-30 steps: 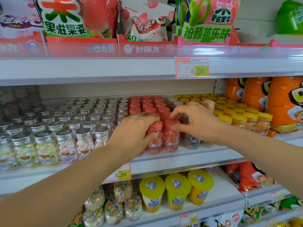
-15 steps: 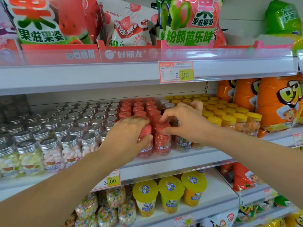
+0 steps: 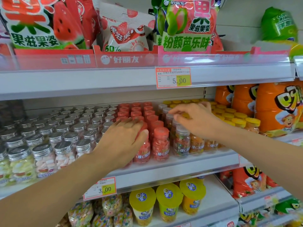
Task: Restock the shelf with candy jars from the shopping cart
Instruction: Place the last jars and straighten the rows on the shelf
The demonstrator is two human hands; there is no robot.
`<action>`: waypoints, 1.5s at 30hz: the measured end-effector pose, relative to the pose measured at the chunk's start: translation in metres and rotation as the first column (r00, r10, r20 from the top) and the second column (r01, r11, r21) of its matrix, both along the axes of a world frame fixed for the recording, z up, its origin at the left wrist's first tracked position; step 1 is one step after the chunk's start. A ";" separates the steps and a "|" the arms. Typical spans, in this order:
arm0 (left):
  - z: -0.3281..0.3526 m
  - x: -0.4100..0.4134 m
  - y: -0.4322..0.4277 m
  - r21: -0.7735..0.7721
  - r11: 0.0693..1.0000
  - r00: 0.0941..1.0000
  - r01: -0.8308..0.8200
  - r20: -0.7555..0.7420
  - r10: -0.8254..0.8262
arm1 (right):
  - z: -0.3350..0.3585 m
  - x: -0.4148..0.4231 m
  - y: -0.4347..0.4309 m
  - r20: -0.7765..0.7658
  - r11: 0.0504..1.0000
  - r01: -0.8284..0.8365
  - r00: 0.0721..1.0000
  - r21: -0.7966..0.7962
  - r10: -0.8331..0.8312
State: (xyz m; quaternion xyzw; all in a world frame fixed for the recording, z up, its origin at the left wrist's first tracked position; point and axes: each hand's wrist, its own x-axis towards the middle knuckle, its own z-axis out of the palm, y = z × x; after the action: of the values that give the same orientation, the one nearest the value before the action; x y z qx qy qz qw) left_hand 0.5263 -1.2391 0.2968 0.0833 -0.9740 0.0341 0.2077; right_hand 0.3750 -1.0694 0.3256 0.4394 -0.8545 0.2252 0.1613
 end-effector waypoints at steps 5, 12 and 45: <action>0.001 -0.008 0.008 0.041 0.999 1.000 0.026 -0.015 -0.025 | -0.002 -0.011 0.021 0.041 0.997 0.004 0.999 0.072 -0.007; 0.000 -0.019 0.019 0.072 0.995 0.997 0.073 -0.017 -0.072 | -0.007 -0.013 0.025 -0.065 0.976 -0.037 0.997 0.213 0.052; 0.000 -0.029 0.023 0.119 0.993 0.998 0.016 -0.059 -0.009 | -0.006 -0.028 0.027 0.045 0.988 -0.136 0.990 0.071 0.133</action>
State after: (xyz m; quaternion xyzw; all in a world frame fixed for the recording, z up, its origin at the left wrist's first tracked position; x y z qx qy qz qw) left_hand 0.4974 -1.2166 0.2971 0.0904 -0.9684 -0.0280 0.2307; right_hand 0.3473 -1.0426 0.3195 0.4969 -0.8339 0.2127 0.1121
